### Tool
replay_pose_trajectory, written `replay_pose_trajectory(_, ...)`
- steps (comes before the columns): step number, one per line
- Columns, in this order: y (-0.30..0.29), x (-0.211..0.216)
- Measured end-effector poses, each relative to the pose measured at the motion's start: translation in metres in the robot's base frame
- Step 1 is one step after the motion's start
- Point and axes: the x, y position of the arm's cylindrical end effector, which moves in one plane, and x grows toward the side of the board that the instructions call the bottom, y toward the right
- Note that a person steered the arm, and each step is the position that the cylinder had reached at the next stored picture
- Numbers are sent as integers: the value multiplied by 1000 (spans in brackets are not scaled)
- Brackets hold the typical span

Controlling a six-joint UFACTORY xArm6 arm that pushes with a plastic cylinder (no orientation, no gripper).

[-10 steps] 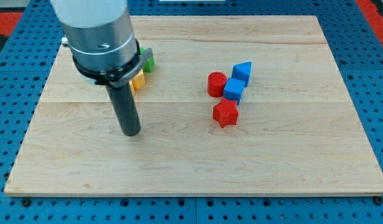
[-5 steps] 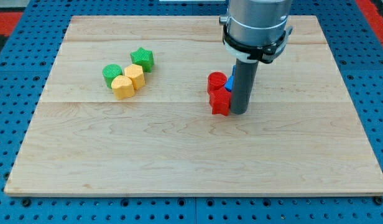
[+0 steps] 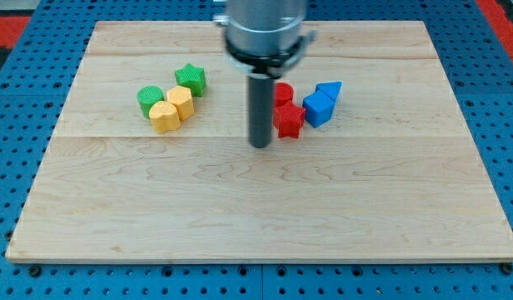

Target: Adjust the red and blue blocks together towards the center right side

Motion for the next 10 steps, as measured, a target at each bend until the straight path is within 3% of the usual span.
replay_pose_trajectory(2, 19, -80)
replay_pose_trajectory(3, 33, -99)
replay_pose_trajectory(4, 72, -58)
replay_pose_trajectory(5, 28, -82)
replay_pose_trajectory(7, 22, 46)
replay_pose_trajectory(10, 88, -8)
